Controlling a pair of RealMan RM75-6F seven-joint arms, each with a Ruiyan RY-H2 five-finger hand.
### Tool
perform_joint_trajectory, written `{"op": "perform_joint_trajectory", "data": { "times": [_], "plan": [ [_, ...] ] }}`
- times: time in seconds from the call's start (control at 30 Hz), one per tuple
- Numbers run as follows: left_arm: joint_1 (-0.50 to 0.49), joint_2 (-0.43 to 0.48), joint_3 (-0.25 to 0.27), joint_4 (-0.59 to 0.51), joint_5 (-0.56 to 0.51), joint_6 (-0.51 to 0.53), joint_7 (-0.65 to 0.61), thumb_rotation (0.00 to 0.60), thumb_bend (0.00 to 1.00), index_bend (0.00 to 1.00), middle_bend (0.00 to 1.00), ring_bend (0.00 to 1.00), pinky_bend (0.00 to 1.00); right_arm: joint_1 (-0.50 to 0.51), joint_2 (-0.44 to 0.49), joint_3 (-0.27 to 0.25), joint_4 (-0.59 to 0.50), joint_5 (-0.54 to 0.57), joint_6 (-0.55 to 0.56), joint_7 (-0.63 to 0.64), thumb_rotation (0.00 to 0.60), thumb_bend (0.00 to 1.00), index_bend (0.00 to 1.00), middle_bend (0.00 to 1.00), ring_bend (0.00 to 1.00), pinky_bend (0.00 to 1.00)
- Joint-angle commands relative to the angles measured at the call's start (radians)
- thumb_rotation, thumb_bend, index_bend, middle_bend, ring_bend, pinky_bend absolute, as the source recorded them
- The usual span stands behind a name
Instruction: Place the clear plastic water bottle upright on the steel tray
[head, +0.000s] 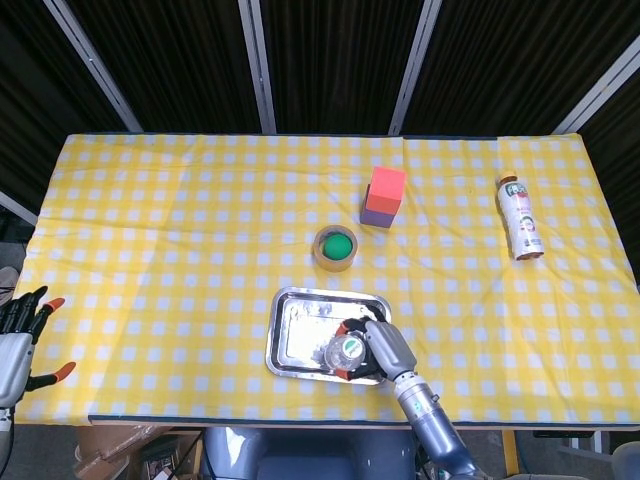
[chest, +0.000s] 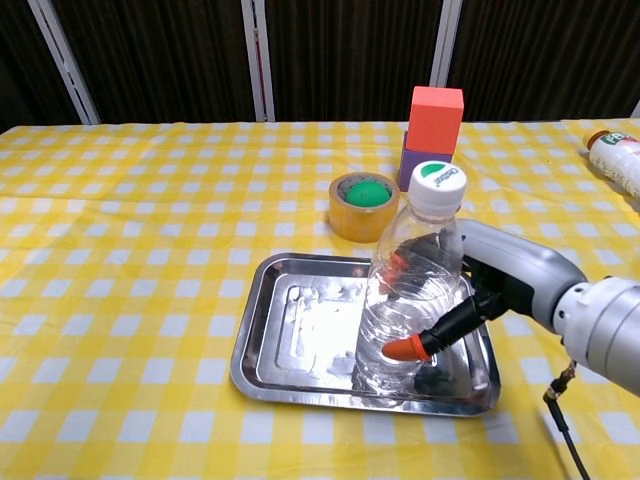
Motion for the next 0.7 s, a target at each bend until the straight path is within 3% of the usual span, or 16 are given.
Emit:
{"op": "perform_joint_trajectory", "data": {
  "times": [0.03, 0.17, 0.47, 0.7],
  "plan": [
    [0.000, 0.000, 0.000, -0.001, 0.000, 0.001, 0.000, 0.600, 0.15, 0.15, 0.01, 0.00, 0.00, 0.008, 0.017, -0.005, -0.012, 0.027, -0.023, -0.005, 0.600, 0.21, 0.33, 0.49, 0.25, 0.00],
    [0.000, 0.000, 0.000, -0.001, -0.002, -0.001, 0.003, 0.600, 0.15, 0.15, 0.01, 0.00, 0.00, 0.014, 0.033, -0.004, -0.022, 0.060, -0.042, -0.004, 0.600, 0.19, 0.21, 0.41, 0.22, 0.00],
    [-0.002, -0.003, 0.002, -0.003, -0.005, -0.008, 0.014, 0.600, 0.15, 0.15, 0.01, 0.00, 0.00, 0.015, 0.089, 0.001, -0.047, 0.095, -0.075, 0.035, 0.600, 0.19, 0.07, 0.29, 0.13, 0.00],
    [-0.004, -0.004, 0.003, -0.002, -0.006, -0.012, 0.016, 0.600, 0.15, 0.15, 0.01, 0.00, 0.00, -0.001, 0.265, -0.029, -0.116, 0.077, -0.128, 0.069, 0.600, 0.18, 0.05, 0.24, 0.09, 0.00]
  ]
}}
